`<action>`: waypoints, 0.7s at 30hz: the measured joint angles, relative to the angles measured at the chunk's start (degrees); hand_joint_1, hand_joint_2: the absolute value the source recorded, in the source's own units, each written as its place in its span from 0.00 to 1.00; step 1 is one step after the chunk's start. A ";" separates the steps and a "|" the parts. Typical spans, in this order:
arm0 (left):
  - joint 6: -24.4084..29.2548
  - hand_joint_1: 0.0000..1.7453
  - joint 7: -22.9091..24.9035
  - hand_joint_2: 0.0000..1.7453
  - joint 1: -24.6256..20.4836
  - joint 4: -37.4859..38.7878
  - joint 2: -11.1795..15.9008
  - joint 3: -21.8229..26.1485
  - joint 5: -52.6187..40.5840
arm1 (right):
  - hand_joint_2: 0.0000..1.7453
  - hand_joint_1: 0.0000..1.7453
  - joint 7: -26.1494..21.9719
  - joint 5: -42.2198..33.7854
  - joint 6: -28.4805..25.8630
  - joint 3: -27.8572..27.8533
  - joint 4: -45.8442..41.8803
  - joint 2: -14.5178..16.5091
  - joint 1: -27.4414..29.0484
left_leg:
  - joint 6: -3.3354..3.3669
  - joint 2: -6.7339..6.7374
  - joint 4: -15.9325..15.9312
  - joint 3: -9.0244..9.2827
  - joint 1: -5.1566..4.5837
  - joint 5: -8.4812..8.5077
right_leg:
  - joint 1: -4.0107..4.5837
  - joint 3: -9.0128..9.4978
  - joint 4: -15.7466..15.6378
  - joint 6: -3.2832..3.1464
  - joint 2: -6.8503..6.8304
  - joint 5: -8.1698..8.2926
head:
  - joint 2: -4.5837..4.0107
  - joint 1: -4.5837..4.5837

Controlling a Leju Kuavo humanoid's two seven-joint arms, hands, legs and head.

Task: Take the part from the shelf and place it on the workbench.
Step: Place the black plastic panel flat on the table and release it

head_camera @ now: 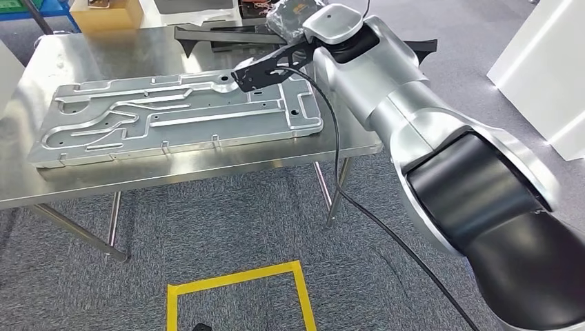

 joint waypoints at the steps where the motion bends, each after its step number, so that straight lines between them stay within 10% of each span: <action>1: -0.07 0.00 -0.05 1.00 0.05 0.00 0.10 0.01 -0.01 | 1.00 1.00 -0.01 0.03 -0.08 0.00 0.12 0.02 0.00 | 0.11 0.00 0.01 -0.01 -0.05 -0.05 | -0.05 0.00 -0.03 0.07 0.00 -0.01 | 0.00 0.00; 6: -0.34 0.00 -0.11 1.00 0.20 0.00 0.68 0.05 -0.34 | 1.00 1.00 -0.20 0.15 -0.21 0.00 0.45 -0.16 -0.16 | 1.68 0.13 -1.24 1.08 -0.05 -0.45 | -0.12 -0.54 2.07 0.78 -0.07 -0.23 | 0.00 -0.01; 11: -0.58 0.00 -0.11 1.00 0.24 0.00 0.85 0.10 -0.38 | 1.00 1.00 -0.52 0.17 0.16 0.00 0.78 -0.74 -0.46 | 2.36 0.27 -1.52 2.53 -0.33 -1.14 | 0.35 -10.03 17.01 0.13 -0.08 -5.57 | 0.00 -0.01; 16: -0.77 0.00 -0.11 1.00 0.62 0.02 0.83 0.13 -0.32 | 1.00 1.00 -0.63 0.17 0.44 0.02 1.13 -1.35 -0.57 | 1.68 -0.14 -1.53 5.12 -0.65 -3.19 | 1.31 -6.61 3.14 -1.74 -0.11 4.52 | 0.00 -0.02; 21: -0.79 0.00 -0.19 1.00 0.48 0.01 1.03 0.15 -0.24 | 1.00 1.00 -0.85 0.16 0.62 0.03 1.26 -1.50 -0.85 | 0.10 0.06 0.57 4.99 -0.55 -3.19 | 1.38 -3.93 -0.54 -3.19 -0.17 4.18 | 0.00 0.01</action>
